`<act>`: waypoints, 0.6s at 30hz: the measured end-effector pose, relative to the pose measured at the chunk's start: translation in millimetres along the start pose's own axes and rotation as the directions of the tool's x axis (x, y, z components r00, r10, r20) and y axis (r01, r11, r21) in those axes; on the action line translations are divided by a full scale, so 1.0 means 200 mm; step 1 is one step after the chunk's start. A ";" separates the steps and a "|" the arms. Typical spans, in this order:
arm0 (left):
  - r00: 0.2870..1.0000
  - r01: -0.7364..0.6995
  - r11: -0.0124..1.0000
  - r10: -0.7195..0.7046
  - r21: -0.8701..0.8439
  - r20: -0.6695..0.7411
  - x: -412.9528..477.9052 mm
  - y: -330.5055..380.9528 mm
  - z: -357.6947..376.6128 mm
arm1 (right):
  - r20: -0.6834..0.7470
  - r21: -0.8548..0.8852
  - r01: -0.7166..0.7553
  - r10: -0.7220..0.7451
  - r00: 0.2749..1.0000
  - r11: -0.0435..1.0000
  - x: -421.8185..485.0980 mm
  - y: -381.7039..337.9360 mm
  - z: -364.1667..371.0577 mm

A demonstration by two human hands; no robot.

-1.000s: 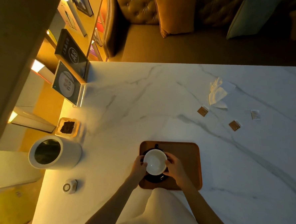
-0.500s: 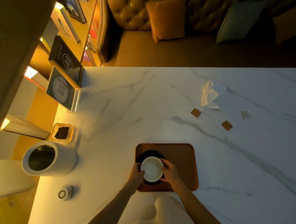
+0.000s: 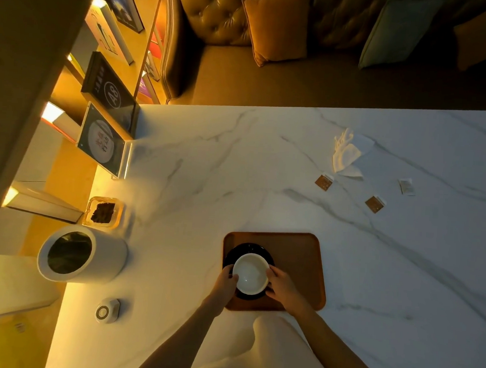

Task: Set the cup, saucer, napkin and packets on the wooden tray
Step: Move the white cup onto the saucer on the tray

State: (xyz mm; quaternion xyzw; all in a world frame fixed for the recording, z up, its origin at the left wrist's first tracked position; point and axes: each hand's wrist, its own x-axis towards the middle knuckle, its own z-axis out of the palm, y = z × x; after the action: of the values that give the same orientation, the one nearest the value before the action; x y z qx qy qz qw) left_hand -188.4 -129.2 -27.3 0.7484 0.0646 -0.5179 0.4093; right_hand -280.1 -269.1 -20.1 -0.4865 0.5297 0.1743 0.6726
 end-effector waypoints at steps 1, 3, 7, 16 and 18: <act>1.000 -0.001 1.000 0.001 -0.003 -0.001 0.00 0.00 0.00 | 0.003 0.001 0.003 -0.003 1.000 1.000 0.00 0.00 0.00; 1.000 -0.011 1.000 0.011 -0.004 -0.012 -0.01 0.00 0.02 | 0.005 -0.002 0.014 -0.014 1.000 1.000 0.00 0.01 0.01; 0.999 -0.024 0.999 0.023 -0.031 -0.031 -0.01 0.00 0.03 | -0.001 -0.006 0.016 -0.016 1.000 1.000 0.00 0.00 0.02; 1.000 -0.006 1.000 0.006 0.013 -0.022 0.01 0.04 0.00 | 0.007 -0.029 0.024 -0.024 1.000 0.999 0.01 0.00 0.01; 1.000 -0.005 1.000 0.006 0.014 -0.024 0.00 0.03 0.00 | 0.005 -0.031 0.028 -0.028 1.000 0.999 0.00 0.00 0.02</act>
State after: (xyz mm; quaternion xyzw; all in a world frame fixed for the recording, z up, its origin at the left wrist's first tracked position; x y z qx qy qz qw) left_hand -184.8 -134.1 -23.8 0.7577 0.0638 -0.5081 0.4047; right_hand -277.8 -266.7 -21.0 -0.5039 0.5187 0.1743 0.6683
